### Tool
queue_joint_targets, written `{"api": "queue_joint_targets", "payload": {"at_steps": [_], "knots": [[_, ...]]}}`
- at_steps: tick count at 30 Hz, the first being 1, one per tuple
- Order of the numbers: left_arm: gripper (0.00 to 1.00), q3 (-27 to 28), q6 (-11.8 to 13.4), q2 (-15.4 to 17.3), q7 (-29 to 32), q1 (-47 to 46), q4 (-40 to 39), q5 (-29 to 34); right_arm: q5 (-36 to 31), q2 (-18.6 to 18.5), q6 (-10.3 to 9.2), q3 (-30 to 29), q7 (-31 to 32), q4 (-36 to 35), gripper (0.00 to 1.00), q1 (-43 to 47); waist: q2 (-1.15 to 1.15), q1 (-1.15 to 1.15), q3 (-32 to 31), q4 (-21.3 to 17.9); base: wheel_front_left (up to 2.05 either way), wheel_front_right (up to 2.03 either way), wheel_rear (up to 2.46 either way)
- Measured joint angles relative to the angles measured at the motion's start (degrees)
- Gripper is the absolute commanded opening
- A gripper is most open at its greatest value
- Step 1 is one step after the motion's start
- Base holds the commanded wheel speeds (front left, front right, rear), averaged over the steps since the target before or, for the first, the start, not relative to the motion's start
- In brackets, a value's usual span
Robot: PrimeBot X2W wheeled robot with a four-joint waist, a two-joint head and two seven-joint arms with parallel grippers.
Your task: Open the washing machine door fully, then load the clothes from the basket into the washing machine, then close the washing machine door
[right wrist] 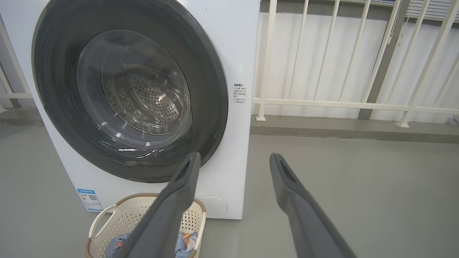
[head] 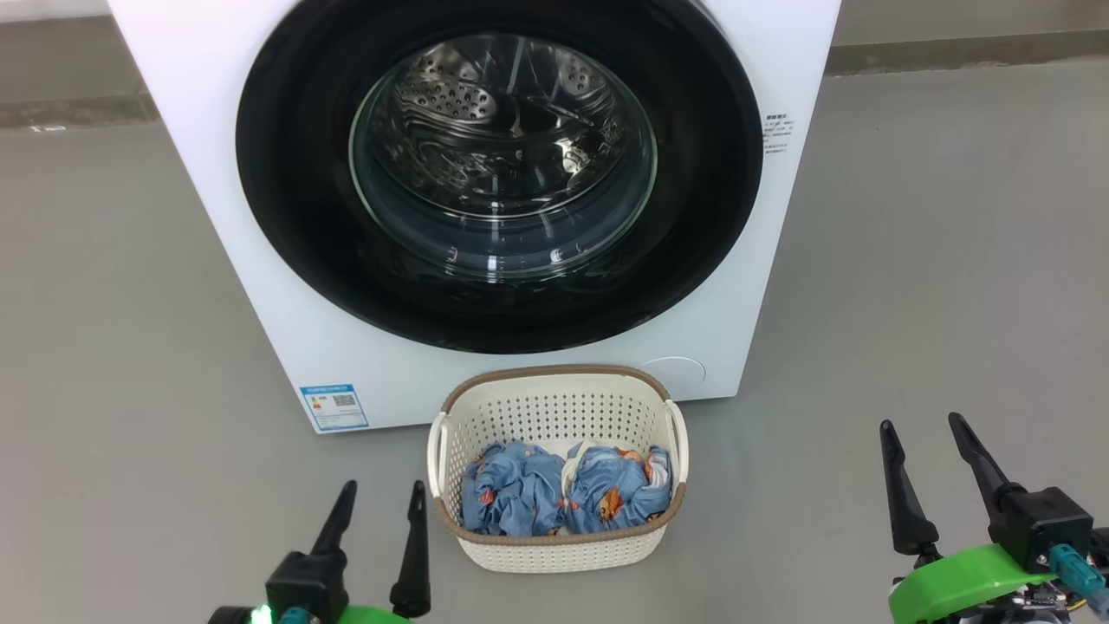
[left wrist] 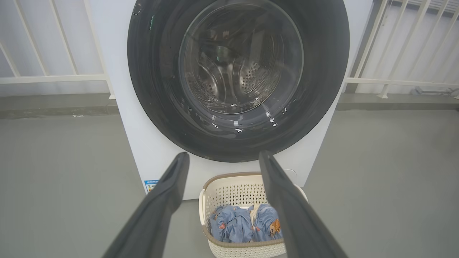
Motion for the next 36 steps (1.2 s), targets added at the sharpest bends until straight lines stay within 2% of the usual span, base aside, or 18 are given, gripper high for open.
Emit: {"api": "queue_joint_targets", "payload": {"at_steps": [4, 15, 25, 36], "knots": [[1.00, -0.20, 0.40, 0.02, -0.48, -0.01, 0.86, 1.65, -1.89, 0.00, 0.00, -0.01, -0.55, 0.43, 1.00, 0.00, 0.00, 0.00, -0.18, 0.11, 0.00, 0.00, 0.00], [1.00, 0.42, -0.32, 0.04, -0.48, 0.00, 4.94, -3.86, 0.66, 0.01, 0.00, -0.05, -0.55, 3.83, 1.00, 0.00, 0.00, 0.00, -0.60, 0.34, 0.00, 0.00, 0.00], [1.00, 1.64, 0.98, 0.04, -0.48, 0.00, 5.39, -5.39, 1.32, 0.01, 0.00, -0.15, -0.55, 4.42, 1.00, -0.01, 0.00, 0.00, -0.66, 0.29, 0.00, 0.00, 0.00], [1.00, 2.37, 0.93, 0.04, -0.48, 0.00, 5.19, -6.02, 2.33, 0.02, 0.00, -0.20, -0.55, 4.53, 1.00, -0.01, 0.00, 0.00, -0.70, 0.34, 0.00, 0.00, 0.00]]}}
